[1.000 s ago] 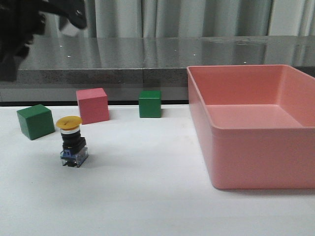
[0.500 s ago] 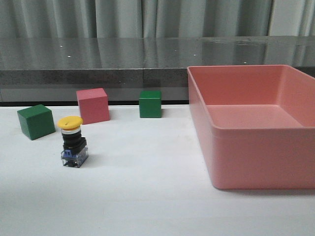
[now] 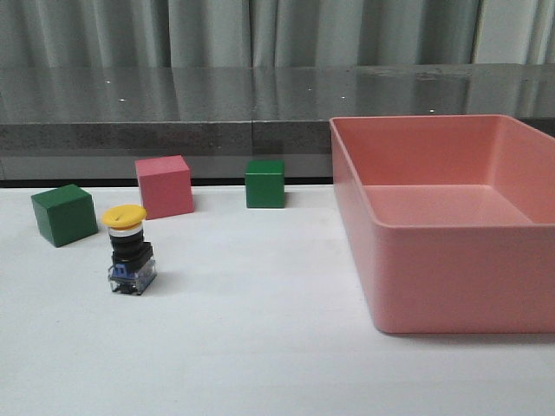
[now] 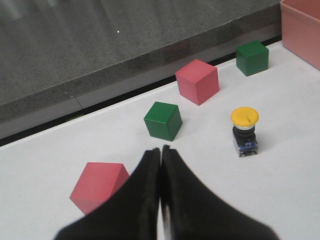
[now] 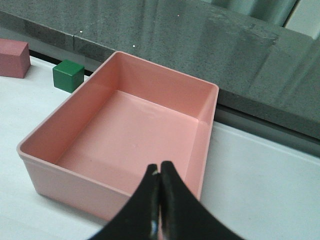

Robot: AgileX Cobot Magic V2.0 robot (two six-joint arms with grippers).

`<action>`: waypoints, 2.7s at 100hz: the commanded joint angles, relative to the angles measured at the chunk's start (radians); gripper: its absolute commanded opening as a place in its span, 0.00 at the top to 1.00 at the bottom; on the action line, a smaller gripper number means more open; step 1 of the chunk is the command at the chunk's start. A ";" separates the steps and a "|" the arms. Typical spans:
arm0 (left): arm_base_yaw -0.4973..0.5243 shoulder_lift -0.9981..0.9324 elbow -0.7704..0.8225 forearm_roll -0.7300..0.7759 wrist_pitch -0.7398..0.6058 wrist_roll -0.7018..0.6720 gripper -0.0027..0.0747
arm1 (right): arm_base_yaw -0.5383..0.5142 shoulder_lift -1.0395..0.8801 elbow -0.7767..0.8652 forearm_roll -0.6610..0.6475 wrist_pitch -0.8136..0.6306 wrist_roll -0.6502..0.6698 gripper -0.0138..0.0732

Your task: Place and stand button with both arms

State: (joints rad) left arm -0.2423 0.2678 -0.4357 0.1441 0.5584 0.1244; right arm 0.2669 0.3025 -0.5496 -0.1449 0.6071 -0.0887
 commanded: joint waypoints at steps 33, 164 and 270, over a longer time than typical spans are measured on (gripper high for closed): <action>0.003 -0.297 0.174 -0.048 -0.179 -0.016 0.99 | -0.006 0.009 -0.024 -0.016 -0.084 -0.002 0.91; 0.240 -0.304 0.480 -0.060 -0.605 -0.137 0.99 | -0.006 0.009 -0.024 -0.016 -0.084 -0.002 0.91; 0.240 -0.304 0.480 -0.060 -0.605 -0.137 0.99 | -0.025 -0.074 0.026 0.034 -0.182 -0.002 0.91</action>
State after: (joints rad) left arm -0.0015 -0.0048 0.0000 0.0940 0.0374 0.0000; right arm 0.2592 0.2611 -0.5337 -0.1311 0.5793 -0.0887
